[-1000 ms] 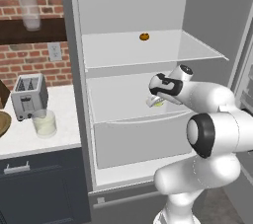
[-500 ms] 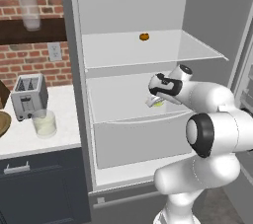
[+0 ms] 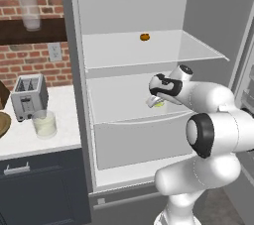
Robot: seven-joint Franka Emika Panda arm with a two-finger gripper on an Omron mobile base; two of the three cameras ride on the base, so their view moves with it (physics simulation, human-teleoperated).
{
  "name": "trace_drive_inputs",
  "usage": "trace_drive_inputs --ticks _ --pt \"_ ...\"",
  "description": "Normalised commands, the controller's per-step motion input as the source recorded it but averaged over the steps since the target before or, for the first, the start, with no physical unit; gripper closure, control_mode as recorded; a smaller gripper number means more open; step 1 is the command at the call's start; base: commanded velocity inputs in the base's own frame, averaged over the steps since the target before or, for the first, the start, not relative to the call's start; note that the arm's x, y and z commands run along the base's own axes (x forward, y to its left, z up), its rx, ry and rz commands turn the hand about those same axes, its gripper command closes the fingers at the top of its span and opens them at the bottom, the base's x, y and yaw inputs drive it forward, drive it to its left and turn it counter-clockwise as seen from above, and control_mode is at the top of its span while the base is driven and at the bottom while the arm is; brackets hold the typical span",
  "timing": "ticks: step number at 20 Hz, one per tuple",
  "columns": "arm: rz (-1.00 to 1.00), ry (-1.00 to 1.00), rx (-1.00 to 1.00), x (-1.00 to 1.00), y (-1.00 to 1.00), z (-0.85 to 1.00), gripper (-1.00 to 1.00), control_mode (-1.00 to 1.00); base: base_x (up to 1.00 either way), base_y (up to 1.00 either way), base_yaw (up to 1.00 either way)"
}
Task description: Grab a lemon wedge from the fridge and one ice cube from the ice bowl, and put them in the glass of lemonade.
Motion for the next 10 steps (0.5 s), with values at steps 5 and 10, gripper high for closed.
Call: trace_drive_inputs --ticks 5,10 --pt "0.0 0.0 0.0 0.0 0.02 -0.05 1.0 -1.0 0.0 0.0 0.0" --pt "0.0 0.0 0.0 -0.05 0.0 0.0 1.0 -1.0 0.0 0.0 0.0"
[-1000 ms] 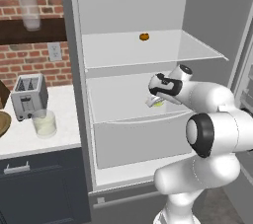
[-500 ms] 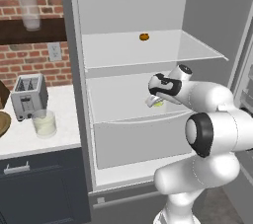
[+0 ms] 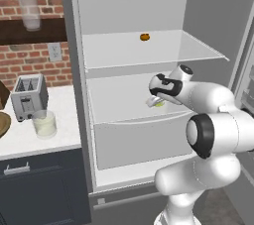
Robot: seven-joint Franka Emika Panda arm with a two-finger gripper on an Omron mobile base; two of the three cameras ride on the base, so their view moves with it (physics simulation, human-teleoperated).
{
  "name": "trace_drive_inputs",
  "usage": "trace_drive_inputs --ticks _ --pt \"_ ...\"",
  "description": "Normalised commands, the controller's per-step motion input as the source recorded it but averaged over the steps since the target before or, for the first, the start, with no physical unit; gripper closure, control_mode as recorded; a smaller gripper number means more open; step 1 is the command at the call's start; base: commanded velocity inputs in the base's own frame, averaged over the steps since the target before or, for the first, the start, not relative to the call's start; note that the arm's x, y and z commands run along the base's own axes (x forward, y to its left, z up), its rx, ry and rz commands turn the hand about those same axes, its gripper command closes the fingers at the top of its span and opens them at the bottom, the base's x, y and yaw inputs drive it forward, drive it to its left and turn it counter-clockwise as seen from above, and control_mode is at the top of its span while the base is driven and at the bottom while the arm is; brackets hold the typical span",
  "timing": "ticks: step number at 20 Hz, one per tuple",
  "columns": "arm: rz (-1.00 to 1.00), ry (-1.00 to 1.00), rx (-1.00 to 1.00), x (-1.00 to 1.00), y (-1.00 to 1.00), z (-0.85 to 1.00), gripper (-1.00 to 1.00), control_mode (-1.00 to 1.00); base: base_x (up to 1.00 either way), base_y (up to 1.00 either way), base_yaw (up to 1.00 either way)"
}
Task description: Grab a lemon wedge from the fridge and one ice cube from the ice bowl, and put them in the glass of lemonade.
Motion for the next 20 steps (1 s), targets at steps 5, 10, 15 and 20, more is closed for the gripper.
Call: trace_drive_inputs --ticks 5,10,15,20 --pt "0.0 0.0 0.0 -0.21 0.0 0.0 1.0 -1.0 0.0 0.0 0.0" --pt "-0.05 0.03 0.0 -0.67 0.0 0.05 1.0 -1.0 0.0 0.0 0.0" --pt "-0.11 0.06 0.0 -1.0 0.0 0.45 1.0 -1.0 0.0 0.0 0.0" --pt "-0.12 0.11 0.0 -0.86 0.0 0.97 1.0 -1.0 0.0 0.0 0.0"
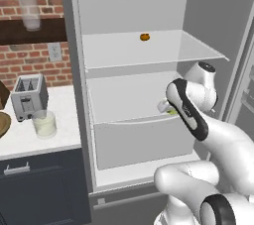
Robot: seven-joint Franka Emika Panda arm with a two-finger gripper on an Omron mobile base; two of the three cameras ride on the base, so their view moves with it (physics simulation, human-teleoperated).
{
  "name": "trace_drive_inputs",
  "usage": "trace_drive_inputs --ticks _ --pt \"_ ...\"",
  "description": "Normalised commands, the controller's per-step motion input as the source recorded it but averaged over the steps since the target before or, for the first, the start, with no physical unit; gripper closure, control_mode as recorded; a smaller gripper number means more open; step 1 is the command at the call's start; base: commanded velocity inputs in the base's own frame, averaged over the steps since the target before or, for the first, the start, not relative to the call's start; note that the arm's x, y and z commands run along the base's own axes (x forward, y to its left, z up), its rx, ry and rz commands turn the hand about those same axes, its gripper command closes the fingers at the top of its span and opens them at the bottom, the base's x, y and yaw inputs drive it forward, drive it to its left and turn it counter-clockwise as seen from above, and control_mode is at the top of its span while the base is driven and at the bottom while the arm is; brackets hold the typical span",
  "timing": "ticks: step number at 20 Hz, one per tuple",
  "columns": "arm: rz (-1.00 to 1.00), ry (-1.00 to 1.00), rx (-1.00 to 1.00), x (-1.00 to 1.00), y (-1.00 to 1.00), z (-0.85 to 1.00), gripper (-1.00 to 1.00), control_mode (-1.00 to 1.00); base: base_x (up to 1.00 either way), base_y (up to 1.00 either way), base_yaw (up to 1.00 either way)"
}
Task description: Grab a lemon wedge from the fridge and one ice cube from the ice bowl, and put them in the glass of lemonade.
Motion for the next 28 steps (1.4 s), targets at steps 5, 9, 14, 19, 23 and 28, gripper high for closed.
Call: trace_drive_inputs --ticks 5,9,14,19,23,28 --pt "-0.15 0.07 0.0 -0.97 0.0 0.9 1.0 -1.0 0.0 0.0 0.0" --pt "-0.18 0.0 0.0 -1.0 0.01 0.34 1.0 -1.0 0.0 0.0 0.0" --pt "-0.13 0.0 0.0 -1.0 0.18 0.4 1.0 -1.0 0.0 0.0 0.0" --pt "-0.07 -0.01 0.0 -0.93 0.27 0.65 1.0 -1.0 0.0 0.0 0.0" --pt "-0.01 -0.01 0.0 -0.67 0.19 0.9 1.0 -1.0 0.0 0.0 0.0" --pt "0.0 -0.05 0.0 -0.45 0.01 0.7 1.0 -1.0 0.0 0.0 0.0"
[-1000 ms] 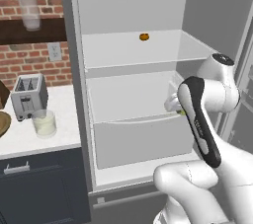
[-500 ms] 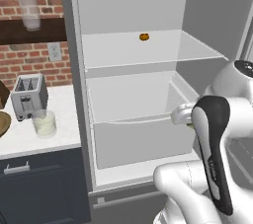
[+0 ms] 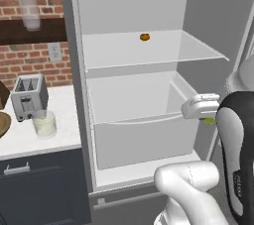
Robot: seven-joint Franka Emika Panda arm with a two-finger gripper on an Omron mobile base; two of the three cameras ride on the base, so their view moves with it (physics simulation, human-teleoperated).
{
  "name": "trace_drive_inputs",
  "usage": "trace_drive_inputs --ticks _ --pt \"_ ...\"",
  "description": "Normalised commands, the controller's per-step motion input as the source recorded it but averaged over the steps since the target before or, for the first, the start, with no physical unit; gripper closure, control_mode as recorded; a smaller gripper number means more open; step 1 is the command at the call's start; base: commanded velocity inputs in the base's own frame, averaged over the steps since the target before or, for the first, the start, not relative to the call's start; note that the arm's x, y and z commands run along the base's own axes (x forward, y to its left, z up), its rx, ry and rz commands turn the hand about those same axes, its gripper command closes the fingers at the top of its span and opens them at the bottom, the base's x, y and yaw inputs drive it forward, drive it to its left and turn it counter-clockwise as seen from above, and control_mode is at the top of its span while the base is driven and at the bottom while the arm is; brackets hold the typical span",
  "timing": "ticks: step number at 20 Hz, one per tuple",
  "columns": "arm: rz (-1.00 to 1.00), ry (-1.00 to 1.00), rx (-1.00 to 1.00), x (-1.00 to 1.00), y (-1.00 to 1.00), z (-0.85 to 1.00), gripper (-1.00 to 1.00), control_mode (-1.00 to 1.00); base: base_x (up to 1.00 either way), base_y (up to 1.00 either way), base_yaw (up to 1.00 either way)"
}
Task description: Grab a lemon wedge from the fridge and one ice cube from the ice bowl, and put them in the glass of lemonade.
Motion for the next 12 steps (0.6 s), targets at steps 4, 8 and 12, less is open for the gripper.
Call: trace_drive_inputs --ticks 4,8,12 --pt "0.0 -0.05 0.0 -0.39 0.0 0.25 1.0 -1.0 0.0 0.0 0.0" --pt "0.0 -0.01 0.0 -0.04 0.0 0.0 1.0 -1.0 0.0 0.0 0.0" --pt "0.0 0.0 0.0 0.0 0.0 0.0 1.0 -1.0 0.0 0.0 0.0"
